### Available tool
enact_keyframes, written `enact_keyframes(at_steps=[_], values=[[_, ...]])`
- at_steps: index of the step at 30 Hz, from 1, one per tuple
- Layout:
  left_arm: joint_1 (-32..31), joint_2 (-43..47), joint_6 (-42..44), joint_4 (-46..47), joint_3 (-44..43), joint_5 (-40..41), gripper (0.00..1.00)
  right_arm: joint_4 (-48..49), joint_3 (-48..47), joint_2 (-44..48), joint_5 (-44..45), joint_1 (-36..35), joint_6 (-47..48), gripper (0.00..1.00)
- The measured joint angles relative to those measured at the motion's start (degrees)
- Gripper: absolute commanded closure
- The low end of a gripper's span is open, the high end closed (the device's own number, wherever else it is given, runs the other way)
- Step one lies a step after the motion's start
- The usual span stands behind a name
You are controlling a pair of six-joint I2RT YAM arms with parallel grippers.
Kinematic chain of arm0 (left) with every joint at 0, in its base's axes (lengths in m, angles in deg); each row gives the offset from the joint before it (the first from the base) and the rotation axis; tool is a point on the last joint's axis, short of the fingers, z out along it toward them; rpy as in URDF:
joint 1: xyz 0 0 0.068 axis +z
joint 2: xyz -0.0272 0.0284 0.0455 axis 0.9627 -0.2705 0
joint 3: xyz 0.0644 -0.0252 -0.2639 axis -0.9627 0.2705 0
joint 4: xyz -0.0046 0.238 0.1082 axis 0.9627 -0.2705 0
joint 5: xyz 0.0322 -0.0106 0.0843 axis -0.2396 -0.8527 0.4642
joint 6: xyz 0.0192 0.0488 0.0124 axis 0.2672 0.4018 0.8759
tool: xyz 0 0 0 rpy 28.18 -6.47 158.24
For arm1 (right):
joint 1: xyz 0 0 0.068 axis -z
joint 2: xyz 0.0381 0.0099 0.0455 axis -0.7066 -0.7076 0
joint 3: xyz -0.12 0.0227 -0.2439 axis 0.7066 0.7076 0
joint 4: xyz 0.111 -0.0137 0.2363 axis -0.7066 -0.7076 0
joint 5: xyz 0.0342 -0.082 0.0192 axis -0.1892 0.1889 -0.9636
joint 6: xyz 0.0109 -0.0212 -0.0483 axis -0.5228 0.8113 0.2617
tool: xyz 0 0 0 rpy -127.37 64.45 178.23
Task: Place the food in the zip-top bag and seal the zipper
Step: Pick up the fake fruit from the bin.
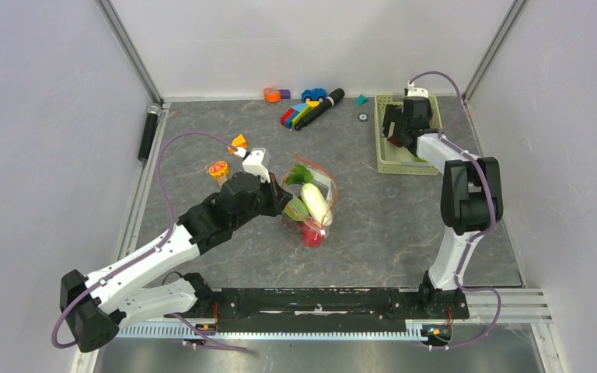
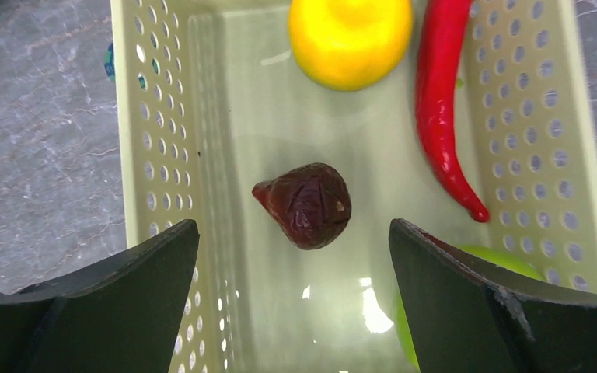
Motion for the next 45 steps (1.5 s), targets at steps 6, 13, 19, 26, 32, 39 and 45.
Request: enact_keyframes(at_steps=[6,13,19,26,32,39,45], values=[[0.0,0.0,0.2,0.8,0.4,0.0,0.97,2.9,-0.7,-4.8,0.3,-0.2,1.7,0.02],[0.0,0.0,0.4,1.1,0.5,0.0,0.98,7.8,-0.2,-6.2,1.4,-0.1,1.6,0.02],[0.0,0.0,0.5,1.4,0.7,0.0,0.98,10.6,-0.2,-9.2,2.2,-0.1,0.8,0.02],[0.0,0.0,0.5,1.7,0.7,0.0,0.97,12.3,-0.2,-11.1,1.9,0.0,-0.7,0.05],[0.0,0.0,0.9,1.7,0.7,0.2,0.98,15.8,1.1,-11.7,-2.2,0.6,-3.4,0.40],[0.0,0.0,1.1,1.7,0.8,0.8,0.98,20.2,3.0,-12.0,-10.5,2.0,-4.5,0.65],[0.0,0.3,1.1,1.6,1.1,1.4,0.98,18.7,3.8,-9.7,-8.9,2.2,-4.0,0.87]])
